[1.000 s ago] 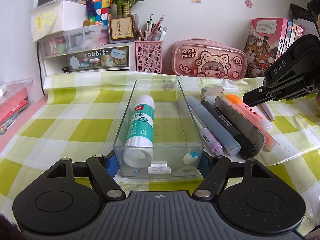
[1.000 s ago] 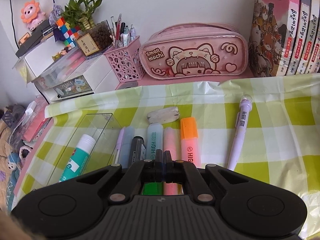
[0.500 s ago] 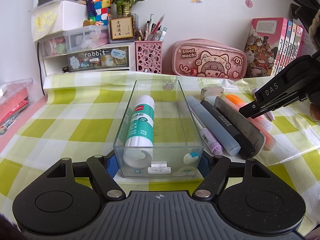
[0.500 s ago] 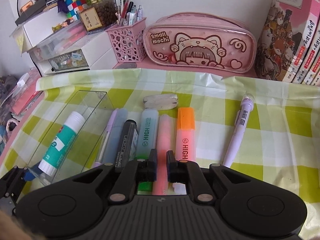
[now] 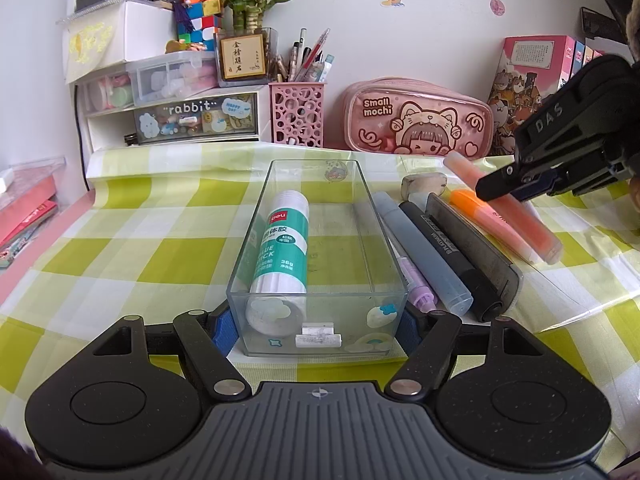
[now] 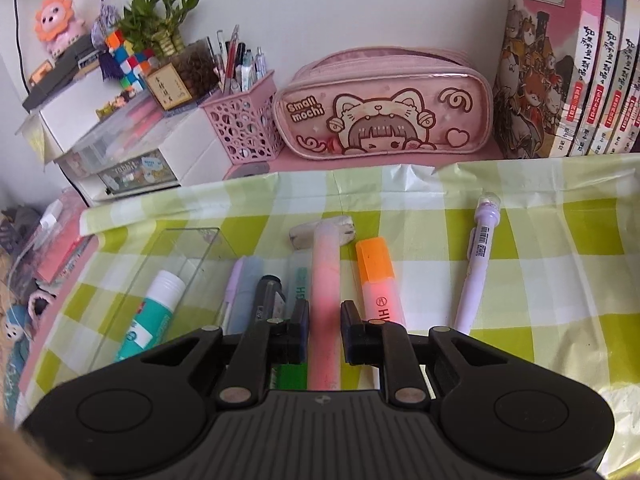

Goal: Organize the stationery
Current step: 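Grasp the pink highlighter with the right gripper, then lower the pink highlighter into the clear tray beside the glue stick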

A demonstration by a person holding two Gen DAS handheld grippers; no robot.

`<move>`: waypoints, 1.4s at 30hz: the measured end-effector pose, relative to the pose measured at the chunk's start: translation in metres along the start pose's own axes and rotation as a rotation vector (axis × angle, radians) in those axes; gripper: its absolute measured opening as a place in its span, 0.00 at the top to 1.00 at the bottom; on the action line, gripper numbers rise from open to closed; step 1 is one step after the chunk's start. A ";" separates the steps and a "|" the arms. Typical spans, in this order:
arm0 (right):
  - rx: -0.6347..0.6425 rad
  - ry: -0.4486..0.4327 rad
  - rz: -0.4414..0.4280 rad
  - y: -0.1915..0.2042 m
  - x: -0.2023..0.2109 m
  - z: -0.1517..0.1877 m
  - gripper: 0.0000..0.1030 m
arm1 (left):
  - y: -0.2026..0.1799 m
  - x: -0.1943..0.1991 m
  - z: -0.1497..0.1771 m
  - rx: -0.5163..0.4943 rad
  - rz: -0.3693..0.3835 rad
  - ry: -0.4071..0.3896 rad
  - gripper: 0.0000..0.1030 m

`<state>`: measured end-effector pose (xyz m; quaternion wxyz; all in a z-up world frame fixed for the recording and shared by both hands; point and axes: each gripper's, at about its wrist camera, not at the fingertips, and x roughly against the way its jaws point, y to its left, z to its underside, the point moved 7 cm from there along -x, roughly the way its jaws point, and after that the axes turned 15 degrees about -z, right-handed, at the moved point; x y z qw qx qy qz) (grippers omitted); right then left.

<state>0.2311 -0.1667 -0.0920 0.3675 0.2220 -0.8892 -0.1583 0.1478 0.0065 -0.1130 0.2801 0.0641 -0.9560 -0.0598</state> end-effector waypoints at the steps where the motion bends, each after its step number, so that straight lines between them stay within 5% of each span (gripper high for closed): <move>1: -0.018 -0.019 -0.020 0.004 0.004 -0.003 0.91 | 0.000 0.000 0.000 0.000 0.000 0.000 0.30; 17: -0.137 0.028 -0.237 0.078 -0.014 -0.011 0.91 | 0.000 0.000 0.000 0.000 0.000 -0.001 0.30; 42: -0.055 0.189 -0.091 0.099 -0.077 0.004 0.90 | -0.001 0.001 -0.001 -0.001 0.001 -0.003 0.29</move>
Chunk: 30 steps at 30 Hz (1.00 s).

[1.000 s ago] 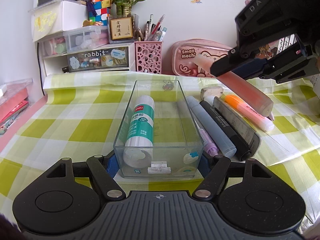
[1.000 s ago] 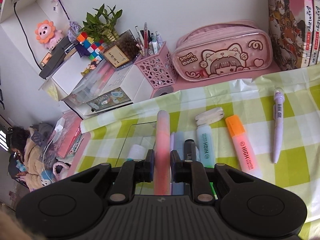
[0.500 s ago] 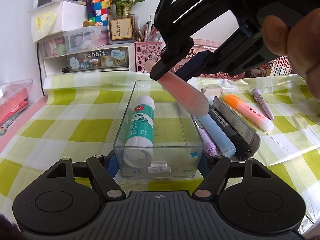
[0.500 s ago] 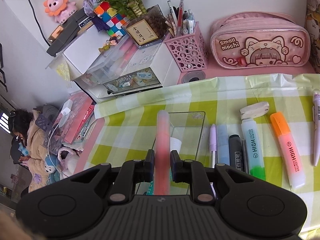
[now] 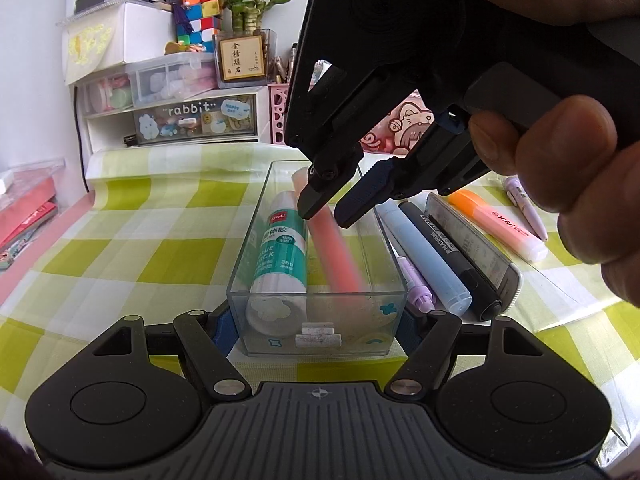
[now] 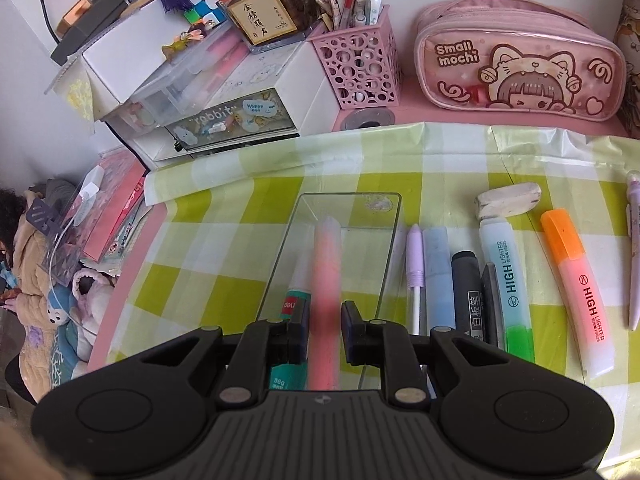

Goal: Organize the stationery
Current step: 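Lower the pink highlighter into the clear tray beside the glue stick, then grasp the light blue pen with the right gripper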

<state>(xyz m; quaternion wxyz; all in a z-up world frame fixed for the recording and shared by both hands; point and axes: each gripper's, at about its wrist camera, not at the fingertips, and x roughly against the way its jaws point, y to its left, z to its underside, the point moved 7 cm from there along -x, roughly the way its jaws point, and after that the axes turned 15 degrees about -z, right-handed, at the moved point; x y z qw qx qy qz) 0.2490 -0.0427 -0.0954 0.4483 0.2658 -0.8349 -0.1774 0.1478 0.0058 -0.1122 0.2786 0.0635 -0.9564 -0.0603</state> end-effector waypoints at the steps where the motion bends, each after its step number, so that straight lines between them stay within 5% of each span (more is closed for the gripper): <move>1: -0.006 -0.005 -0.005 -0.001 0.002 0.001 0.90 | 0.000 0.000 0.000 0.000 0.000 0.000 0.29; 10: -0.055 -0.070 -0.139 -0.010 0.029 0.001 0.90 | -0.001 0.000 -0.001 0.000 0.000 0.000 0.29; 22: -0.062 -0.190 0.010 -0.078 0.076 -0.005 0.90 | 0.000 0.000 -0.001 -0.001 0.001 -0.001 0.30; 30: 0.073 -0.163 -0.036 -0.047 0.069 0.002 0.90 | 0.000 0.000 0.000 -0.001 0.002 -0.001 0.30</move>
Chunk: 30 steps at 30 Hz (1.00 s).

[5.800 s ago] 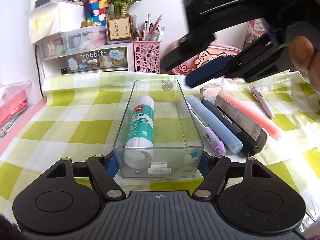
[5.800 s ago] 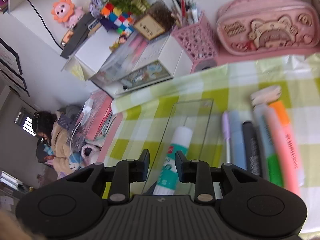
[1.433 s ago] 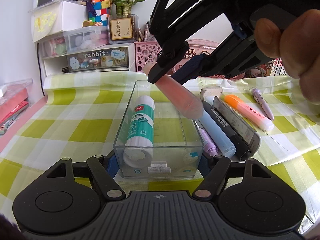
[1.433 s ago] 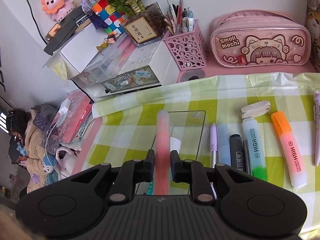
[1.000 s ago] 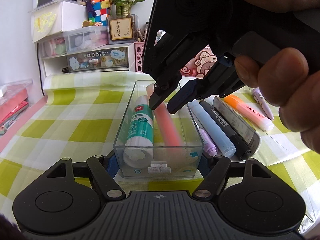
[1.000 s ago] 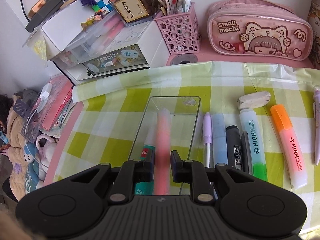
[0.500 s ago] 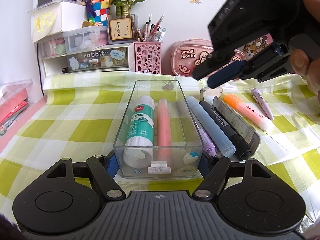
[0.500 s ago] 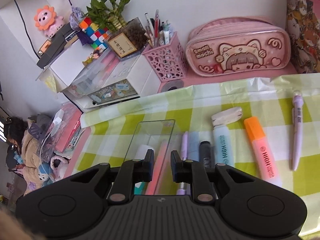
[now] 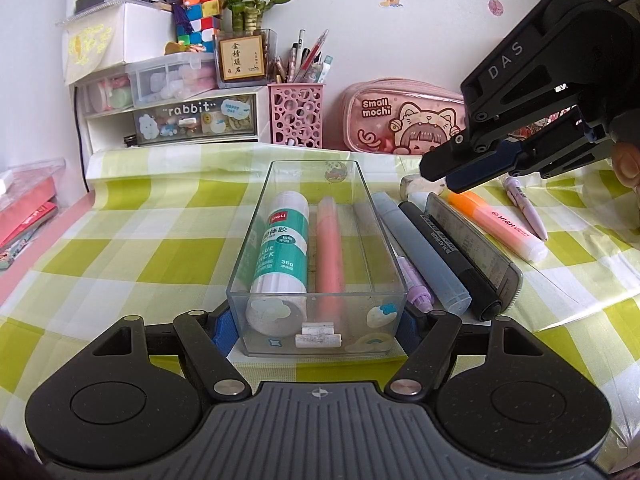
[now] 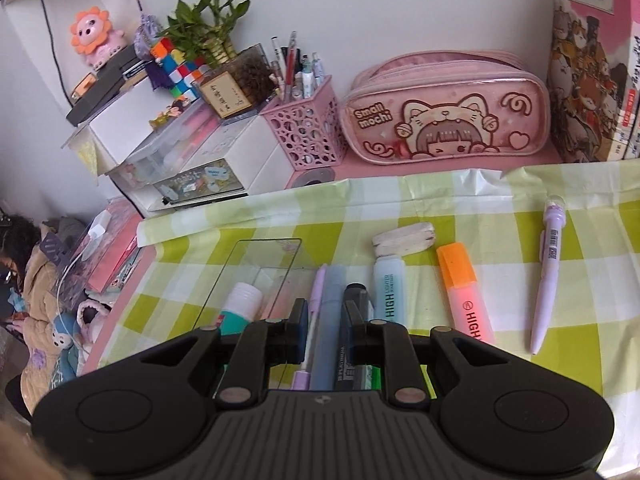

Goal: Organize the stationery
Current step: 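Grasp the light blue pen with the right gripper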

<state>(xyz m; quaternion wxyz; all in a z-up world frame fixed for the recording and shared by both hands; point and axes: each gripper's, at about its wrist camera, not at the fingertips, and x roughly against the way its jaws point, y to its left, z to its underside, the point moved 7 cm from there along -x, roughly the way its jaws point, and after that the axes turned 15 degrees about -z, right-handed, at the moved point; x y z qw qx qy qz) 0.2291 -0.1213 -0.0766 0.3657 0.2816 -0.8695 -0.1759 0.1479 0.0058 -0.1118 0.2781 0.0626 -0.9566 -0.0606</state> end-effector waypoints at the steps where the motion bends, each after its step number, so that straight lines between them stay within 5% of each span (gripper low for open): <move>1: 0.015 0.012 -0.009 0.004 -0.003 0.002 0.90 | 0.000 0.000 0.000 0.001 0.000 0.000 0.29; 17: 0.148 0.187 0.122 -0.005 -0.051 0.018 0.91 | 0.004 0.000 0.001 0.016 -0.026 0.001 0.30; 30: 0.023 0.103 0.055 -0.014 -0.040 0.019 0.93 | 0.004 0.000 0.002 0.016 -0.027 0.000 0.30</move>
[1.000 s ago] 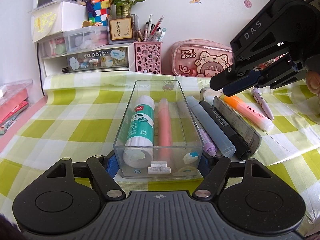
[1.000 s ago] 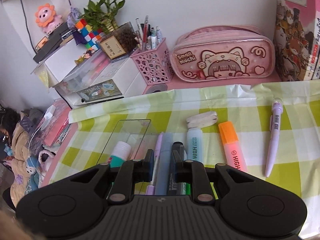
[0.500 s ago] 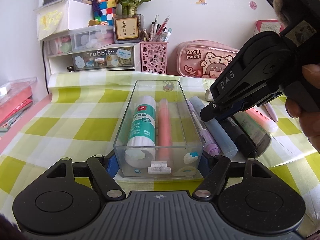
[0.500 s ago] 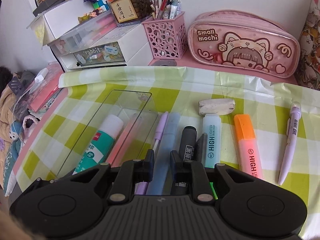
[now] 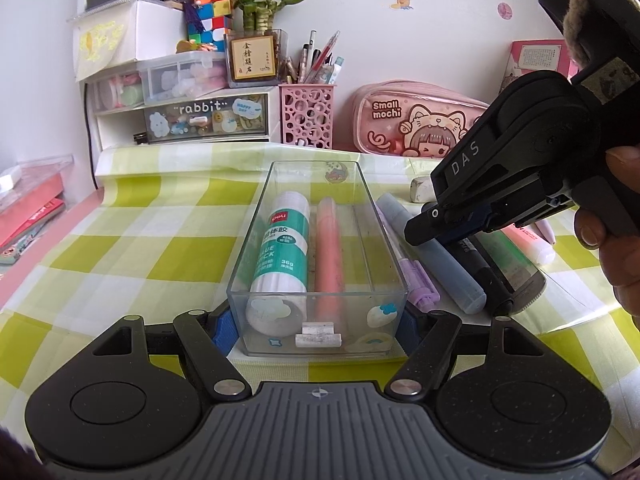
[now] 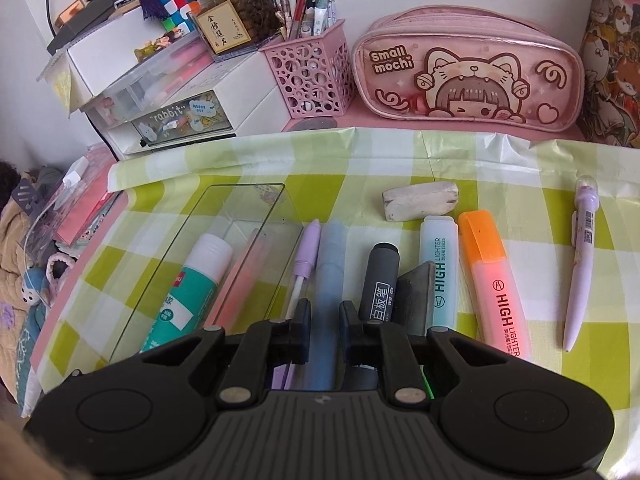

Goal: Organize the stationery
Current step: 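Grasp the light blue pen with the right gripper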

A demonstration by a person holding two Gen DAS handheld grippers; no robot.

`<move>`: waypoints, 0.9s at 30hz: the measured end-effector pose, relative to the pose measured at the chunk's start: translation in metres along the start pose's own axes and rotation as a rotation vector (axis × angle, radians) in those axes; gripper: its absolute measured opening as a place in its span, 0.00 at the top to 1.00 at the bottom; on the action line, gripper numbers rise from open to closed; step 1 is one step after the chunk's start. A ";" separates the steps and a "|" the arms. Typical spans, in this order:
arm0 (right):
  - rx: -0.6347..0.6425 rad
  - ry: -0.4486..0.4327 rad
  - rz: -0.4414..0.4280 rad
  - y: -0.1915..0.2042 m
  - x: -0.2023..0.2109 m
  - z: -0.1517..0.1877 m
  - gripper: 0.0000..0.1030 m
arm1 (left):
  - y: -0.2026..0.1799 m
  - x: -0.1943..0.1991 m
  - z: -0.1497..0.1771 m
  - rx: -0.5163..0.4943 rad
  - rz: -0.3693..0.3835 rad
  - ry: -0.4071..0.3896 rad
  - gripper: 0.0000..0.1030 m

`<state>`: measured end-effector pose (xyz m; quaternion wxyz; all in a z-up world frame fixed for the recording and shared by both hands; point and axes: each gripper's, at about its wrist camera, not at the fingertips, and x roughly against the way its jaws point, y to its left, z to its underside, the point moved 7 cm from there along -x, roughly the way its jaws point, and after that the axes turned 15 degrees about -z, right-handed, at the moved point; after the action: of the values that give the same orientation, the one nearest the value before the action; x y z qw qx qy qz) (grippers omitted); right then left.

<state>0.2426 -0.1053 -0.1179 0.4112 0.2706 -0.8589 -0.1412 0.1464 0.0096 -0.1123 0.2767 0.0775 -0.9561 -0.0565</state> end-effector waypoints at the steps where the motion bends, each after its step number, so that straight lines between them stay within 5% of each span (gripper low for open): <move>1: -0.030 -0.008 -0.027 -0.002 0.001 0.001 0.93 | 0.000 0.000 0.000 0.000 0.000 0.000 0.30; 17: -0.258 -0.103 -0.182 -0.022 0.018 0.004 0.93 | 0.000 0.000 0.000 -0.001 0.001 -0.001 0.30; 27: -0.305 -0.150 -0.200 -0.017 0.030 0.001 0.93 | 0.000 0.000 0.000 -0.001 0.000 -0.001 0.30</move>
<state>0.2322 -0.1365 -0.1076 0.3663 0.2779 -0.8246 -0.3296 0.1462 0.0101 -0.1127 0.2762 0.0771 -0.9563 -0.0572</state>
